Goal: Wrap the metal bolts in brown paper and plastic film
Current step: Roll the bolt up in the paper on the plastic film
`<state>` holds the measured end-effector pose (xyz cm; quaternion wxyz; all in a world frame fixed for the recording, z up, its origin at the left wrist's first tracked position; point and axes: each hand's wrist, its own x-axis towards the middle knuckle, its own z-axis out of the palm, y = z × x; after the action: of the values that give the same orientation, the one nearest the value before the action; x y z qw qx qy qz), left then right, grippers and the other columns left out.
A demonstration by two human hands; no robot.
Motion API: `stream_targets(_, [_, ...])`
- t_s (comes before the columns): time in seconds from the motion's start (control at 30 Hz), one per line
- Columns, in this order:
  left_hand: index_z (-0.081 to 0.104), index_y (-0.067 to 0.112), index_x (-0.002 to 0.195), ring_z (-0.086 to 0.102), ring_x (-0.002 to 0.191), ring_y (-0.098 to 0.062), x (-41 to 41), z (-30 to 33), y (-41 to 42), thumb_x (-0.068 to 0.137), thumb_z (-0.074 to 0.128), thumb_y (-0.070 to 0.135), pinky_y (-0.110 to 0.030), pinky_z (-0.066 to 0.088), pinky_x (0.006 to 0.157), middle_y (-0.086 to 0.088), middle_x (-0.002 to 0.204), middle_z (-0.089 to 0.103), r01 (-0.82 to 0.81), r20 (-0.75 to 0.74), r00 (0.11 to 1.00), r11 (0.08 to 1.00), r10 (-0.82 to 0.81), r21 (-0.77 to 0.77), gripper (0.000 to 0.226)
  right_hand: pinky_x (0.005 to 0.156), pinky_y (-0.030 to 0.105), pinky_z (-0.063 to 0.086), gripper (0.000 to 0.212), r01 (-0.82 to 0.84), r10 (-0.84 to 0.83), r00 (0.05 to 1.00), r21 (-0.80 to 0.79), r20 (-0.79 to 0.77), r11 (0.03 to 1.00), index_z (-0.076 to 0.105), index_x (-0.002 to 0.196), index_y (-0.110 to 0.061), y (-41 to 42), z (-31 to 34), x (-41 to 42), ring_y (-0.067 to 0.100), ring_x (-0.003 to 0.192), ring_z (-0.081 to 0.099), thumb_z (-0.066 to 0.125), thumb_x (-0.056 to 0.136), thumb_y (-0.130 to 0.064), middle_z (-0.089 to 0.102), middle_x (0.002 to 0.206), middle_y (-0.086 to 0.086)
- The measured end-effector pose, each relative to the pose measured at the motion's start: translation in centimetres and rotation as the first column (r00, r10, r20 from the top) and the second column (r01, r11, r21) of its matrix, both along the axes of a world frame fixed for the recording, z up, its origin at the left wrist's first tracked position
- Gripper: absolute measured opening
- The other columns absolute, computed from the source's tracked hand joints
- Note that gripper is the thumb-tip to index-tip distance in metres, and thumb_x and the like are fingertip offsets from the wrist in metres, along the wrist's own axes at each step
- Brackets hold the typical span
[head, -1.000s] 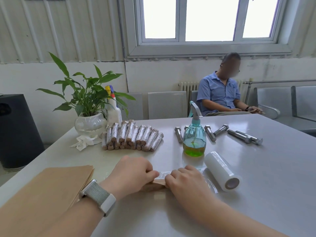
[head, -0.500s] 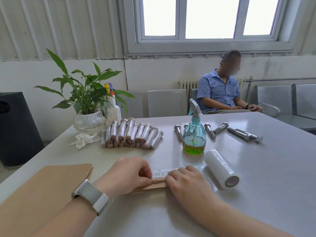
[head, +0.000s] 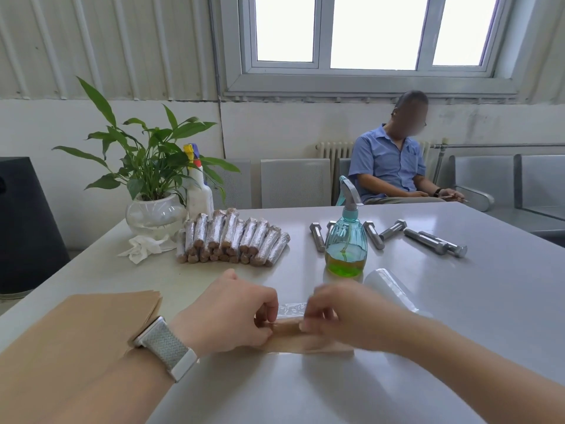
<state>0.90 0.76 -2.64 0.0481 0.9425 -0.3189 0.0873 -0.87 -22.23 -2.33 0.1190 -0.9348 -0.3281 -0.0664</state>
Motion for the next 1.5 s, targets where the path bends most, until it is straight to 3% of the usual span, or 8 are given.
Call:
stream_targets(0.23, [0.053,0.041,0.094,0.047,0.081,0.013,-0.5,-1.7,1.6,0.083,0.062,0.054,-0.013,0.023,0.081,0.03,0.083,0.054,0.039,0.034,0.999,0.99,-0.035,-0.135,0.019,0.069,0.023,0.045,0.025,0.031,-0.077,0.965,-0.181,-0.252,0.983,0.069,0.104,-0.028,1.8,1.0,3.4,0.008,0.084,0.055,0.072,0.083,-0.041,0.06,0.09,-0.013])
stream_targets(0.43, [0.055,0.041,0.099,0.05,0.09,0.005,-0.3,-2.1,1.8,0.079,0.061,0.063,-0.013,0.024,0.084,0.028,0.087,0.057,0.061,0.043,0.998,0.984,-0.055,-0.165,0.031,0.059,0.012,0.034,0.026,0.013,-0.091,0.965,-0.301,-0.245,0.954,0.063,0.104,-0.026,2.7,1.3,3.6,0.008,0.084,0.05,0.069,0.081,-0.034,0.059,0.095,-0.013])
stream_targets(0.57, [0.048,0.043,0.095,0.042,0.074,0.009,-0.2,-2.0,1.8,0.077,0.066,0.06,-0.009,0.023,0.084,0.028,0.08,0.052,0.046,0.031,0.999,0.985,-0.041,-0.166,0.031,0.06,0.014,0.037,0.023,0.035,-0.113,0.968,-0.326,-0.225,0.945,0.061,0.098,-0.026,3.2,2.0,3.5,0.003,0.074,0.047,0.066,0.077,-0.033,0.052,0.084,-0.016])
stream_targets(0.77, [0.042,0.04,0.091,0.055,0.079,-0.001,-0.8,-1.7,1.6,0.075,0.057,0.051,-0.021,0.03,0.083,0.021,0.08,0.056,0.06,0.094,0.994,0.99,-0.048,-0.131,0.025,0.062,0.024,0.041,0.024,0.044,-0.146,0.955,-0.363,-0.257,0.931,0.047,0.086,-0.031,4.0,2.7,3.2,-0.002,0.072,0.042,0.067,0.073,-0.034,0.044,0.084,-0.016])
stream_targets(0.9, [0.048,0.033,0.085,0.053,0.065,-0.007,-1.2,-2.2,1.3,0.065,0.056,0.041,-0.026,0.042,0.078,0.015,0.07,0.061,0.069,0.198,0.979,0.985,-0.038,-0.155,0.023,0.051,0.023,0.033,0.031,-0.003,-0.092,0.973,-0.411,-0.212,0.912,0.042,0.09,-0.022,4.3,2.8,2.6,0.004,0.066,0.041,0.069,0.073,-0.024,0.04,0.08,-0.013])
stream_targets(1.0, [0.052,0.031,0.078,0.049,0.055,-0.006,-1.5,-2.6,1.2,0.055,0.066,0.037,-0.023,0.038,0.071,0.016,0.06,0.056,0.073,0.243,0.97,0.978,-0.023,-0.196,0.027,0.059,0.031,0.042,0.031,-0.003,-0.056,0.991,-0.442,-0.118,0.897,0.038,0.09,-0.019,4.4,2.2,2.1,0.018,0.075,0.044,0.065,0.075,-0.021,0.043,0.084,-0.006])
stream_targets(1.27, [0.056,0.034,0.083,0.051,0.064,-0.001,-1.5,-2.9,2.4,0.062,0.073,0.048,-0.022,0.032,0.075,0.022,0.071,0.06,0.09,0.239,0.971,0.96,-0.025,-0.266,0.031,0.071,0.037,0.038,0.026,0.021,0.115,0.958,-0.465,0.261,0.885,0.033,0.09,-0.017,4.0,0.5,2.4,0.028,0.057,0.046,0.054,0.077,-0.024,0.053,0.069,0.0])
stream_targets(1.5, [0.058,0.027,0.076,0.05,0.056,-0.01,-1.5,-2.9,1.4,0.055,0.075,0.027,-0.026,0.035,0.071,0.013,0.06,0.056,0.091,0.344,0.939,0.97,-0.008,-0.224,0.027,0.068,0.034,0.036,0.028,0.025,0.044,0.984,-0.374,0.174,0.927,0.032,0.091,-0.026,3.5,0.6,2.3,0.022,0.066,0.041,0.055,0.076,-0.025,0.05,0.094,-0.003])
